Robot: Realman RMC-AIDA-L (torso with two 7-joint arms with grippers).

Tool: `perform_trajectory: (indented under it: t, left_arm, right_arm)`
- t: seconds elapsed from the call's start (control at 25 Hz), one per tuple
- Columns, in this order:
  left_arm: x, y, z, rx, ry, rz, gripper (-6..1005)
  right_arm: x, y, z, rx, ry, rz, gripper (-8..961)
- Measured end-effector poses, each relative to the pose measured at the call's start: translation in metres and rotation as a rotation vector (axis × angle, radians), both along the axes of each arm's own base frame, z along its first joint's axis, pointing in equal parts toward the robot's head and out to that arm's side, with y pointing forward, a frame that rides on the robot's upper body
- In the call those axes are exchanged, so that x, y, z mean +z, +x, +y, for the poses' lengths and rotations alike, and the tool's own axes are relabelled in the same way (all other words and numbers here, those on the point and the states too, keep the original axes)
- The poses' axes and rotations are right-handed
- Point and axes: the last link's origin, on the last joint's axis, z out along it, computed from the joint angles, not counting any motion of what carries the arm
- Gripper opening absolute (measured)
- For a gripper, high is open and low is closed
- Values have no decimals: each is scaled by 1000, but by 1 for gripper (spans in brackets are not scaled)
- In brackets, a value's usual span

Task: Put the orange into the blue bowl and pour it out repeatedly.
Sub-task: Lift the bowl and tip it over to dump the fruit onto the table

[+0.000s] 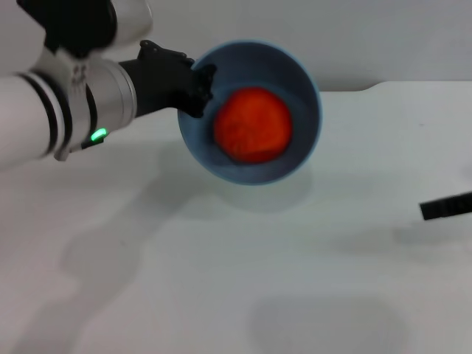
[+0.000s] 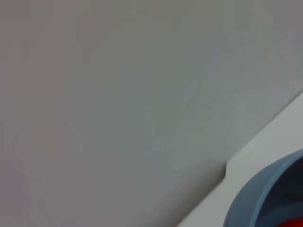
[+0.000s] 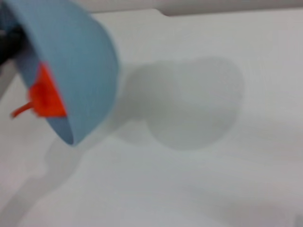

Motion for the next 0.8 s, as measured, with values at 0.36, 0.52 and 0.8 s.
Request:
perform_trajectory:
  t: [0.36, 0.52, 0.8]
  left_arm:
    - [-45, 3, -30, -345, 277, 94, -1]
    - [-68, -3, -50, -527, 443, 157, -1]
    - [-95, -12, -71, -775, 598, 354, -1]
  right_arm:
    - [-9, 20, -5, -73, -51, -28, 494]
    - [-10, 20, -5, -70, -55, -27, 501]
    - [-10, 24, -7, -80, -54, -31, 513]
